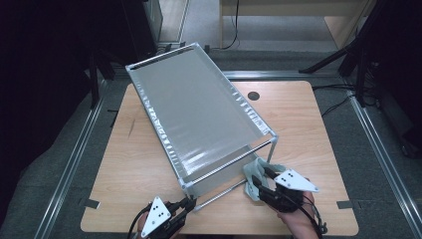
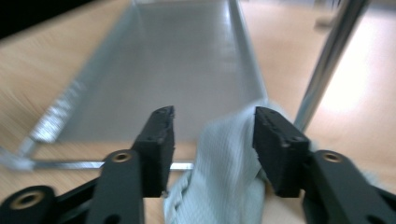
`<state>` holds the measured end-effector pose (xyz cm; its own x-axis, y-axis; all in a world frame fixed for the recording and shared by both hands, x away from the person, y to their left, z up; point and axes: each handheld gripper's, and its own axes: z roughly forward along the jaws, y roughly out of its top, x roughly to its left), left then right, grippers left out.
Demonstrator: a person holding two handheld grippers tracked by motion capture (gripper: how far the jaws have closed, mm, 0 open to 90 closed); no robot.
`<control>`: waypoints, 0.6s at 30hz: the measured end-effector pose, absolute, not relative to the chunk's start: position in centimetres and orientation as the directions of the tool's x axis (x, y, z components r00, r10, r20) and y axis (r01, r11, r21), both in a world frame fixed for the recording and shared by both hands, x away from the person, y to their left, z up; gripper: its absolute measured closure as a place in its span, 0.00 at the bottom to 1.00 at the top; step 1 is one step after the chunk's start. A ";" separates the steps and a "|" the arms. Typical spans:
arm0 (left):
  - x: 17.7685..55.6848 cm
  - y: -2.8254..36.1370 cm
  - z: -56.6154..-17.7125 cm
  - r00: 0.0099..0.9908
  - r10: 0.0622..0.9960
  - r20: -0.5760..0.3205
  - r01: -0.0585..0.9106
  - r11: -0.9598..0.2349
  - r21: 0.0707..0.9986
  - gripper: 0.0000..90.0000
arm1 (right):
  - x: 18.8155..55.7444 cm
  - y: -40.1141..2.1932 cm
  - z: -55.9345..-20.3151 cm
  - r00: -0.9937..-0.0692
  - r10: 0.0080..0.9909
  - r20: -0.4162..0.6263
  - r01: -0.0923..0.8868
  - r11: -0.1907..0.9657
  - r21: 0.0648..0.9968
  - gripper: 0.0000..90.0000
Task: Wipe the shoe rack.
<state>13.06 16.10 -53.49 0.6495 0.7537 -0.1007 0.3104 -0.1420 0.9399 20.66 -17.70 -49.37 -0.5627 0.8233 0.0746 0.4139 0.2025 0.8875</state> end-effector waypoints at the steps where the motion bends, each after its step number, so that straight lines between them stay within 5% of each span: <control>1: 13.1 16.1 -53.5 0.649 0.754 -0.100 0.310 -0.143 0.940 0.90 | 20.3 -18.2 -48.5 -0.558 0.827 0.067 0.373 0.179 0.910 0.45; 2: 13.1 16.1 -53.5 0.649 0.754 -0.100 0.310 -0.143 0.940 0.90 | 20.3 -18.2 -48.5 -0.558 0.827 0.067 0.373 0.179 0.910 0.45; 5: 13.1 16.1 -53.5 0.650 0.754 -0.098 0.310 -0.145 0.940 0.90 | 21.5 -18.7 -49.7 -0.497 0.868 0.002 0.383 0.217 0.898 0.24; 9: 13.1 16.0 -53.5 0.650 0.754 -0.099 0.311 -0.145 0.939 0.90 | 23.7 -19.1 -52.1 -0.460 0.888 0.021 0.464 0.220 0.858 0.16; 16: 13.0 16.1 -53.1 0.658 0.745 -0.113 0.311 -0.131 0.941 0.86 | 24.7 -18.1 -54.1 -0.489 0.872 0.034 0.542 0.273 0.795 0.13; 18: 13.0 16.1 -52.7 0.668 0.735 -0.115 0.300 -0.125 0.946 0.81 | 24.4 -17.7 -54.5 -0.464 0.886 0.009 0.579 0.296 0.760 0.25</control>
